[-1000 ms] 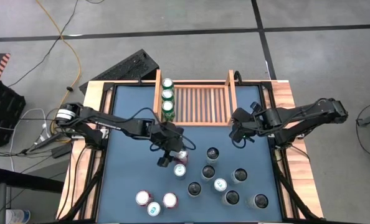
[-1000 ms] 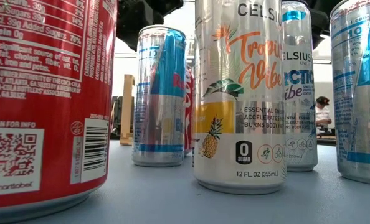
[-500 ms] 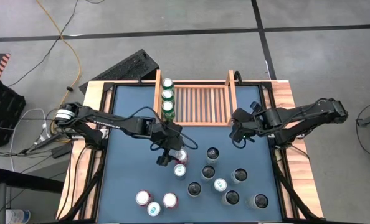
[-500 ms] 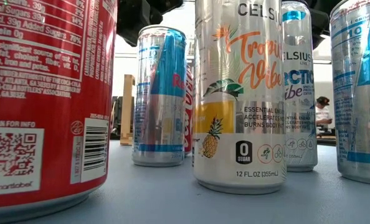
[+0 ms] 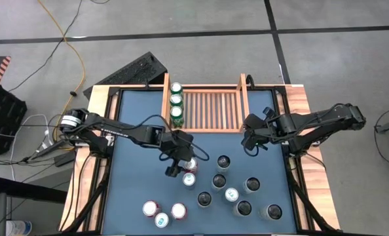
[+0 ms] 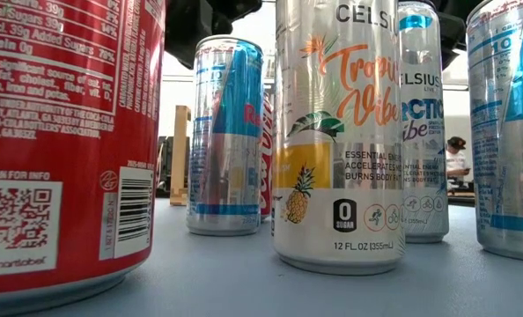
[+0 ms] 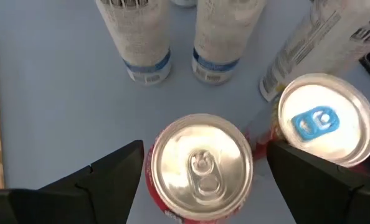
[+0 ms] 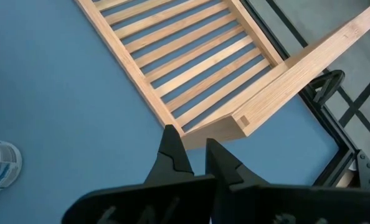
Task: Place canned beverage on shelf
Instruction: Put the top left red soda can on the shelf
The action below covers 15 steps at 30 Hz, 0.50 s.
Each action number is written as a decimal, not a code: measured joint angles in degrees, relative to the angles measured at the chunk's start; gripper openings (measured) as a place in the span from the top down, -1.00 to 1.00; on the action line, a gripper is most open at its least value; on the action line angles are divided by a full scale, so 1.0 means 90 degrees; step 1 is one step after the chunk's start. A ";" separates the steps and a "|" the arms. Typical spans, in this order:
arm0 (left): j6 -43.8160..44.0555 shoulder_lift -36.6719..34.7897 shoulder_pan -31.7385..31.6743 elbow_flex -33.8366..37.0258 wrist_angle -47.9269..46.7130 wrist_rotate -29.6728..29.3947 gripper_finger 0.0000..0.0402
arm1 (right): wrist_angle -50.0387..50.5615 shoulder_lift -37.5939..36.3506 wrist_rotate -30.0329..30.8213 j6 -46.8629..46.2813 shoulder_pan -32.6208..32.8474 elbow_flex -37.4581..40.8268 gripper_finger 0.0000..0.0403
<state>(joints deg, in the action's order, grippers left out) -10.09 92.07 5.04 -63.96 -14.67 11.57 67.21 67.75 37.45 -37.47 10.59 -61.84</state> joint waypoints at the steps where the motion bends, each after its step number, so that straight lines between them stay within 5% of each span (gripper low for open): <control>1: -0.0001 0.0000 0.0000 0.0000 -0.0017 -0.0004 -0.63 | 0.0001 0.0000 0.0001 0.0000 0.0000 0.0000 1.00; 15: -0.0087 0.0520 -0.0079 -0.0005 0.0326 0.0401 -0.63 | 0.0001 0.0000 0.0000 0.0012 0.0032 0.0000 1.00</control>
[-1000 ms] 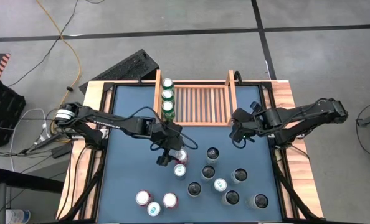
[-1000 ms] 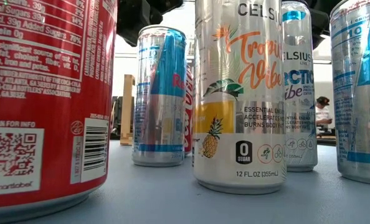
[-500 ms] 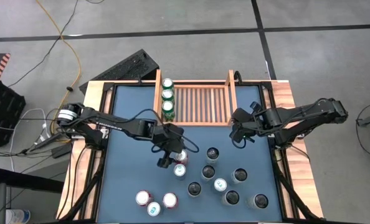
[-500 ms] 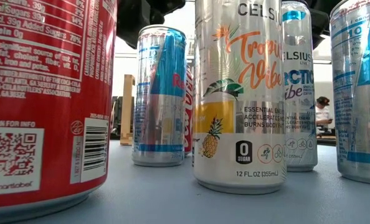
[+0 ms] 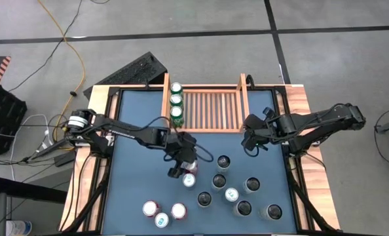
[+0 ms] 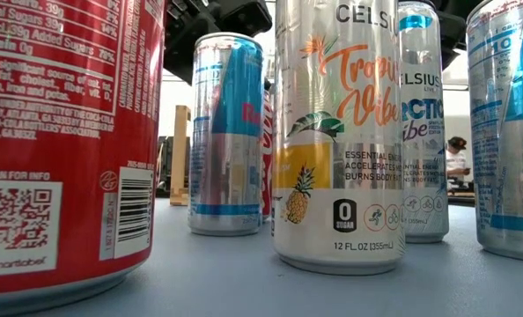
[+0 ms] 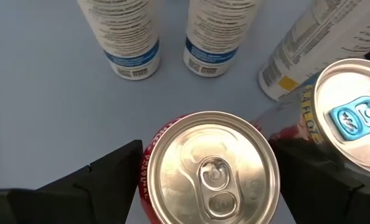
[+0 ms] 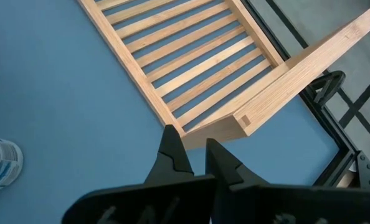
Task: Place canned beverage on shelf
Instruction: Put the top left red soda can on the shelf
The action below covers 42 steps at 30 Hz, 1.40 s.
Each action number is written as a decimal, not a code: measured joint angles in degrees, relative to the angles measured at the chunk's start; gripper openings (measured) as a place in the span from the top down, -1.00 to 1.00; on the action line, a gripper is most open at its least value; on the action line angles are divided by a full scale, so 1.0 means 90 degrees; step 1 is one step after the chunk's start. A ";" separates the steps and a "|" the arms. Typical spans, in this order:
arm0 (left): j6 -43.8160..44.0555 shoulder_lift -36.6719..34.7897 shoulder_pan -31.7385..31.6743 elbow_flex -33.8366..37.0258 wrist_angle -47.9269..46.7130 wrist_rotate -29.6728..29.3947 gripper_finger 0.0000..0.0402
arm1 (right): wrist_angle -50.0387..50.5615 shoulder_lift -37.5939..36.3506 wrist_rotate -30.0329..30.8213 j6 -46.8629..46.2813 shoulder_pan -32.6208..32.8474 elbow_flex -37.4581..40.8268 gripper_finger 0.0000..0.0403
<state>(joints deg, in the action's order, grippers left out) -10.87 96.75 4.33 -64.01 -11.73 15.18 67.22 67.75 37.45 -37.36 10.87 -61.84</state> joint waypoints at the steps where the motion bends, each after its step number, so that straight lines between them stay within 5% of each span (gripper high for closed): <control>1: 0.0000 0.0000 -0.0018 0.0000 0.0005 0.0011 -0.62 | 0.0002 0.0000 -0.0002 0.0005 0.0000 0.0000 1.00; 21: 0.0201 0.0000 -0.0098 0.0002 0.0271 0.0063 -0.46 | -0.0022 0.0000 0.0000 0.0039 -0.0002 0.0002 1.00; 34: 0.0388 -0.0053 -0.0222 0.0002 0.0400 0.0105 -0.45 | -0.1032 0.0000 -0.0005 0.0685 -0.0002 0.0002 0.99; 42: 0.0424 -0.0270 -0.0380 0.0002 0.0254 0.0167 -0.45 | -0.1704 0.0000 -0.0616 0.1716 -0.0002 0.0002 0.51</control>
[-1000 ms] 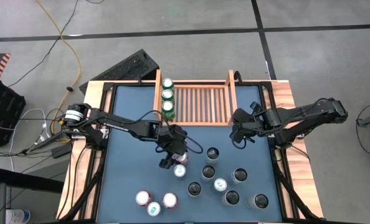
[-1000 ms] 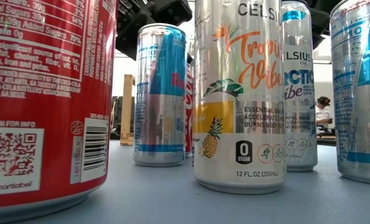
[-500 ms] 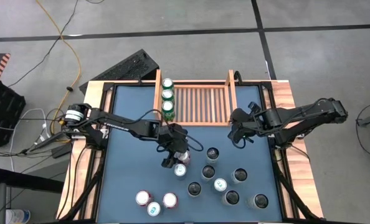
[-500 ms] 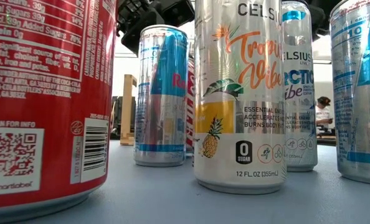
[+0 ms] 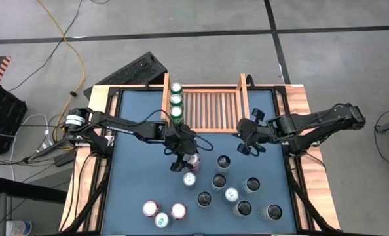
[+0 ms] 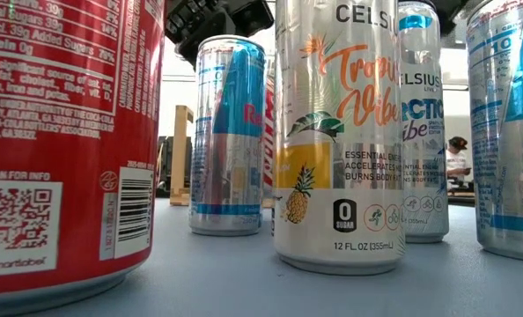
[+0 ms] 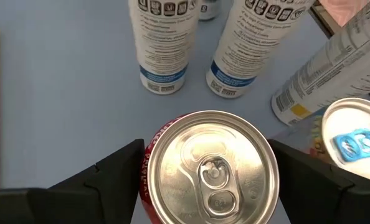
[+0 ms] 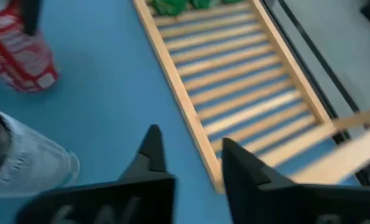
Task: Place canned beverage on shelf
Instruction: Put the top left red soda can on the shelf
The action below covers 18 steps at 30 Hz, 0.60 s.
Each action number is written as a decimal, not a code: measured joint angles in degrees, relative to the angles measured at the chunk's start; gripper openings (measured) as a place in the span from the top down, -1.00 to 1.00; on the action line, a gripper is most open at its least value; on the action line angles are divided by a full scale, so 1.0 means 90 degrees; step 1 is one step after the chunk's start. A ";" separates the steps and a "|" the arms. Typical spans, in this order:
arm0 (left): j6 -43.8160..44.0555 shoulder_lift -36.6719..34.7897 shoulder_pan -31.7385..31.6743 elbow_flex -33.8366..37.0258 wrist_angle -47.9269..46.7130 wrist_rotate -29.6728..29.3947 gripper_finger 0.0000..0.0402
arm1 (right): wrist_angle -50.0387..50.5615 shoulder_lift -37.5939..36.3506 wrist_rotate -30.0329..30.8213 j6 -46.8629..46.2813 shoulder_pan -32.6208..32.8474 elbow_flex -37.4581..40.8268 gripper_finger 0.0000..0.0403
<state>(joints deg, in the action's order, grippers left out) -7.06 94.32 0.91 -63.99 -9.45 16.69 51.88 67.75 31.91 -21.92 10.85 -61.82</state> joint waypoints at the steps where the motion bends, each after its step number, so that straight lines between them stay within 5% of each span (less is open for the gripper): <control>1: -0.0027 -0.0064 -0.0012 0.0000 -0.0028 0.0002 -0.45 | -0.0137 0.0000 -0.0042 0.0147 0.0000 0.0000 0.42; 9: -0.0324 -0.0820 -0.0109 0.0000 -0.0183 -0.0071 -0.45 | -0.1123 0.0000 -0.0277 0.0494 -0.0162 0.0000 -0.24; 18: -0.0713 -0.1410 -0.0112 0.0000 -0.0361 -0.0548 -0.45 | -0.3120 0.0322 -0.1627 0.1578 -0.0397 -0.0006 -0.31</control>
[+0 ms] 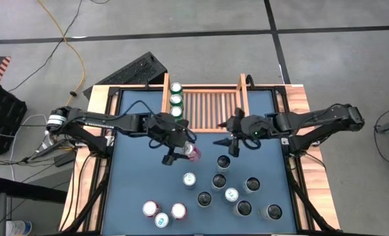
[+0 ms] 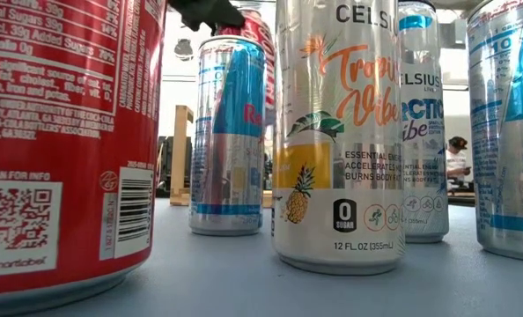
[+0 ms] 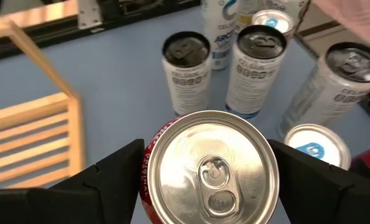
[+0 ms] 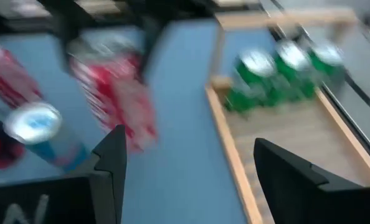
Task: Place canned beverage on shelf
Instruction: Put the top left red soda can on the shelf
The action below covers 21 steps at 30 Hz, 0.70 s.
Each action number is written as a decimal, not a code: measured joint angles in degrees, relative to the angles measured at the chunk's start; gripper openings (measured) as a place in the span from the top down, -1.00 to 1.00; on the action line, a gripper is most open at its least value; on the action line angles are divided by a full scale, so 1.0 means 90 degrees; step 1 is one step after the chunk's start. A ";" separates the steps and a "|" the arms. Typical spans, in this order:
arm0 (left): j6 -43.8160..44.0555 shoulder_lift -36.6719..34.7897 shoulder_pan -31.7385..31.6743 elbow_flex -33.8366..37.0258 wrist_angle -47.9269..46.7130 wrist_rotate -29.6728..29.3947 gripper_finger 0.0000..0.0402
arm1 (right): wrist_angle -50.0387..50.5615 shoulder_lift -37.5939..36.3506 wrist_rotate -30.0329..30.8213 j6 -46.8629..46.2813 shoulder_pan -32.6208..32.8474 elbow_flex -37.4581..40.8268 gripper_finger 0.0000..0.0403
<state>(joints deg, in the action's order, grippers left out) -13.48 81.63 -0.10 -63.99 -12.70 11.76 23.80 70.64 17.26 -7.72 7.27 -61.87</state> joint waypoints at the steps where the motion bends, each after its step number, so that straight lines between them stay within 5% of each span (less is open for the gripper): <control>1: -0.0064 -0.0045 -0.0004 0.0000 -0.0037 -0.0079 -0.45 | -0.0234 0.0086 -0.0145 0.0129 -0.0023 -0.0015 -0.31; 11: -0.0964 -0.0451 -0.0005 0.0000 -0.0278 0.0001 -0.45 | -0.1016 0.0975 -0.1281 0.0482 -0.0309 0.0005 -0.34; 16: -0.1297 -0.0516 -0.0007 0.0000 -0.0422 -0.0015 -0.45 | -0.1784 0.1331 -0.2600 0.0571 -0.0552 0.0008 -0.35; 21: -0.1429 -0.0513 -0.0007 0.0000 -0.0413 -0.0001 -0.45 | -0.1748 0.1458 -0.2801 0.0715 -0.0690 -0.0027 -0.35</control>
<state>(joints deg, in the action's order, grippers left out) -26.34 77.01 -0.16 -63.99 -16.41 11.75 8.07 83.77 -7.95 -1.29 1.06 -62.12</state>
